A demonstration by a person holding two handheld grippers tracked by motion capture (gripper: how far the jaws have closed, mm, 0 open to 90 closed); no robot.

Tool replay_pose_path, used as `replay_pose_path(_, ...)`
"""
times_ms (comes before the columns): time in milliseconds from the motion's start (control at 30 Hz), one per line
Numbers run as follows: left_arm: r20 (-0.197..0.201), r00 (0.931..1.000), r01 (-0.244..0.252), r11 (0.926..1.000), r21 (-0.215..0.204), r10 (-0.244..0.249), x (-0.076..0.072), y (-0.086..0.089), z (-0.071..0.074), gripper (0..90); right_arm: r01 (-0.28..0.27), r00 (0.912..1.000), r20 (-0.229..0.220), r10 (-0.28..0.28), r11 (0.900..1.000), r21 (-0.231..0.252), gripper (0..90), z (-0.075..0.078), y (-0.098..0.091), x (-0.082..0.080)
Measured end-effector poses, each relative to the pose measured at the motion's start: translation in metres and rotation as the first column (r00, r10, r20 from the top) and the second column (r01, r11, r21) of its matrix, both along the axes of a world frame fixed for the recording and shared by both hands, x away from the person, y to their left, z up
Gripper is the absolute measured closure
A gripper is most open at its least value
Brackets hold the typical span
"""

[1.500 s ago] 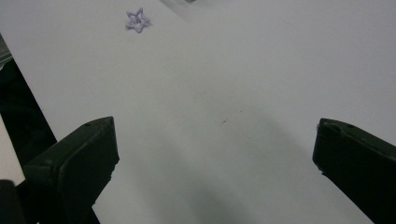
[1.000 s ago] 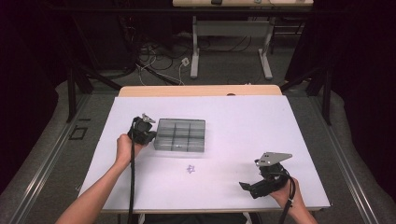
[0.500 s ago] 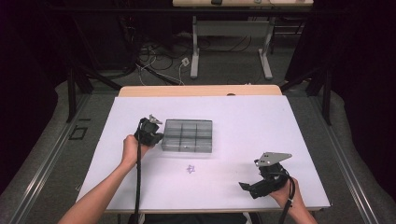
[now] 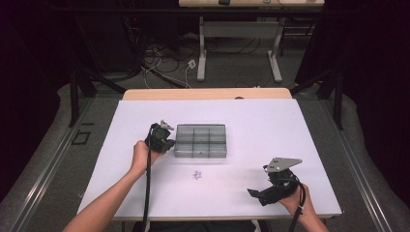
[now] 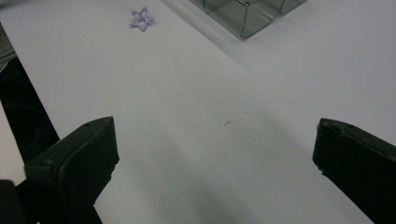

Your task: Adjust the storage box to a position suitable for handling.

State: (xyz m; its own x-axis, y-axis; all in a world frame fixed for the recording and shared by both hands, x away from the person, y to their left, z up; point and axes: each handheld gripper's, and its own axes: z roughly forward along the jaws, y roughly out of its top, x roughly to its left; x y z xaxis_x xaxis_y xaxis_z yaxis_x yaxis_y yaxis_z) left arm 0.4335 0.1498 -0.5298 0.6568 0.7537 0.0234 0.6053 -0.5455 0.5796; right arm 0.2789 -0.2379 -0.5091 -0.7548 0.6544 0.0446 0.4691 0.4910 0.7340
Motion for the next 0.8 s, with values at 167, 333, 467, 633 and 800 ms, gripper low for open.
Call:
replay_pose_path(167, 0.007, 0.9999, 0.010, 0.9999, 0.001, -0.010, 0.000, -0.009, -0.001, 90.0, -0.002, 1.0000, -0.005, 0.002, 1.0000, -0.006, 0.0, 0.000, 0.000, 0.000)
replay_pose_path(333, 0.004, 0.9998, 0.017, 0.9998, 0.006, -0.017, 0.001, -0.016, -0.001, 90.0, -0.005, 0.9999, -0.009, 0.005, 1.0000, -0.008, 0.0, 0.001, -0.001, 0.000)
replay_pose_path(467, 0.008, 0.9997, 0.023, 0.9997, 0.005, -0.023, 0.001, -0.018, -0.002, 90.0, -0.007, 0.9999, -0.014, 0.006, 1.0000, -0.005, 0.0, 0.000, -0.001, 0.000)
replay_pose_path(633, 0.007, 0.9997, 0.022, 0.9997, 0.013, -0.022, 0.002, -0.021, -0.003, 87.0, -0.005, 0.9999, -0.009, 0.005, 1.0000, -0.004, 0.0, 0.000, -0.001, 0.000)
replay_pose_path(800, 0.021, 0.9995, 0.025, 0.9996, -0.010, -0.025, -0.001, -0.011, 0.001, 76.6, -0.004, 0.9999, -0.011, 0.004, 1.0000, 0.001, 0.0, -0.001, -0.001, 0.001)
